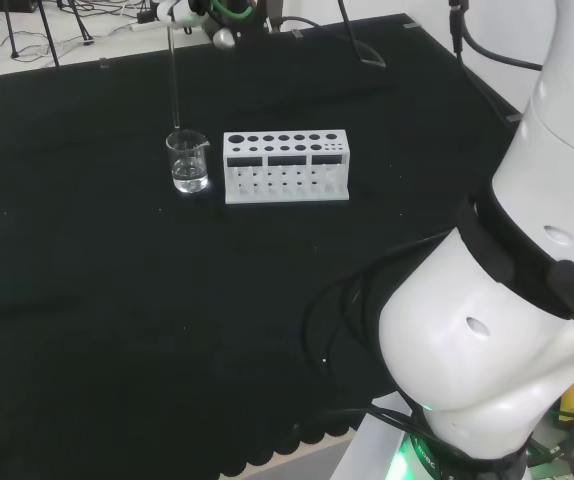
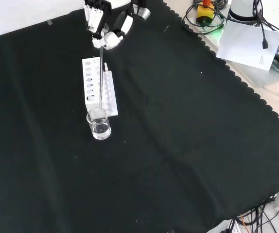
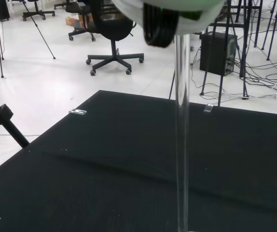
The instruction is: Stir in the beaker to the left of the white test tube rack with the glass rod.
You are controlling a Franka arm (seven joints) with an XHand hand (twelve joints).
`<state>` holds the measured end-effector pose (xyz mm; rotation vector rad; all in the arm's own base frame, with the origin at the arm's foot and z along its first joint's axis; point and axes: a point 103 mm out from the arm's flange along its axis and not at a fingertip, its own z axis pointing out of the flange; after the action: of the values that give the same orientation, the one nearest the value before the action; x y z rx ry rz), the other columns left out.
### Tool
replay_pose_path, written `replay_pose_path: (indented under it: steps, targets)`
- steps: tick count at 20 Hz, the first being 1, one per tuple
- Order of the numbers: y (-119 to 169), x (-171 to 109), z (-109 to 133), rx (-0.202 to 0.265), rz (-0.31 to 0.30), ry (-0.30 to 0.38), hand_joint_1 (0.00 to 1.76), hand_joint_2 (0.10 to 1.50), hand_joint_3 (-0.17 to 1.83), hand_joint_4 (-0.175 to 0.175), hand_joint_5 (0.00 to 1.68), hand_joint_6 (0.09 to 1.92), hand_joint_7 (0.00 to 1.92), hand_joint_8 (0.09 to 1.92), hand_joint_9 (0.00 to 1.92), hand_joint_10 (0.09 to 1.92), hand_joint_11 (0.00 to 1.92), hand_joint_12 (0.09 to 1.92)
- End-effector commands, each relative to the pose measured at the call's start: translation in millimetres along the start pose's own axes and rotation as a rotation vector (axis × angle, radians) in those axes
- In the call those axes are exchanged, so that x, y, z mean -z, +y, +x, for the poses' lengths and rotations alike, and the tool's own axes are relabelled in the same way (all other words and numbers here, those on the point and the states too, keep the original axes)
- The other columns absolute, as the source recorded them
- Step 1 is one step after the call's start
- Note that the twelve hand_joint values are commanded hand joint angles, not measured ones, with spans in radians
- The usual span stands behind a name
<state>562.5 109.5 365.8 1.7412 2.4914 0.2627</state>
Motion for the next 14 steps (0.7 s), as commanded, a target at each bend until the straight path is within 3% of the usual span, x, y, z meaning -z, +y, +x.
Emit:
replay_pose_path:
  steps: [1, 14]
  targets:
    - [12, -13, -11, 0.006, -0.009, 0.009, 1.3, 0.81, 0.51, -0.175, 1.07, 0.67, 1.16, 1.11, 1.71, 0.86, 1.7, 0.75]
    - [21, -51, -30, 0.005, 0.041, 0.007, 1.3, 0.8, 0.52, -0.175, 1.07, 0.67, 1.17, 1.1, 1.71, 0.86, 1.7, 0.76]
